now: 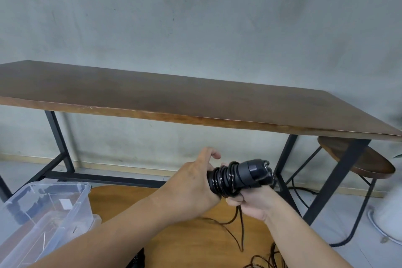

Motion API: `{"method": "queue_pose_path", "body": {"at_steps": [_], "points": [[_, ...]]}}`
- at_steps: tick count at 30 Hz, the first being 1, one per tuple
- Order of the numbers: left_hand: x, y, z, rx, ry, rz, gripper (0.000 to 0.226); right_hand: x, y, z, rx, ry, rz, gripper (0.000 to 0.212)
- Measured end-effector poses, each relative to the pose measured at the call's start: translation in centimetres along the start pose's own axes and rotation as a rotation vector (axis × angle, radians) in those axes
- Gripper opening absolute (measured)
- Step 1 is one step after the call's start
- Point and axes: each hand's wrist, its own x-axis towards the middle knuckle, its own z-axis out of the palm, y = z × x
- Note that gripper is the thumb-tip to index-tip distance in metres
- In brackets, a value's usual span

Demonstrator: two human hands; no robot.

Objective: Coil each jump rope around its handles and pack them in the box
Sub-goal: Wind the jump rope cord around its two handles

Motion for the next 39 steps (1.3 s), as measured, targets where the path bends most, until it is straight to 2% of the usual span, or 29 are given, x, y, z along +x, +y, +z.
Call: {"method": "queue_pose_path", "body": {"at_steps": [1, 4, 8, 13, 19, 23, 30, 33, 39], "points": [[0.1, 0.0, 0.1, -0.017, 0.028, -0.034, 0.059, -0.2, 0.3, 0.5, -0.05, 0.042, -0.005, 0.032], [0.8, -0.4, -0.1, -0.001, 0.119, -0.133, 0.058, -0.8, 1.5, 2.2, -0.157, 0.109, -0.001, 0.025], [1.9, -1.7, -0.6, 0.242, 0.19, -0.2, 0.06, -1.9, 2.5, 3.6, -0.337, 0.223, 0.002, 0.038], [2.6, -2.1, 0.3, 0.642, 0.108, -0.23, 0.059, -2.0, 2.5, 5.1, -0.807, 0.315, -0.024, 0.031], [2.7, -2.3, 0.6, 0.945, 0.043, -0.201, 0.038, -4.0, 0.4, 6.7, -1.091, 0.274, 0.005, 0.033], [2.1, -2.2, 0.9, 0.988, 0.002, -0.127, 0.035, -5.2, -1.6, 7.2, -1.348, 0.3, -0.017, 0.033], [1.7, -2.3, 1.1, 1.006, -0.025, -0.038, 0.034, -6.3, -4.8, 7.7, -1.586, 0.296, -0.008, 0.028], [1.3, -2.5, 0.6, 1.001, -0.095, 0.051, 0.035, -6.3, -7.2, 7.1, -1.554, 0.311, -0.015, 0.022], [0.6, -1.7, 0.3, 0.88, -0.228, 0.195, 0.029, -4.3, -9.6, 4.8, -1.425, 0.054, -0.036, 0.015]]}}
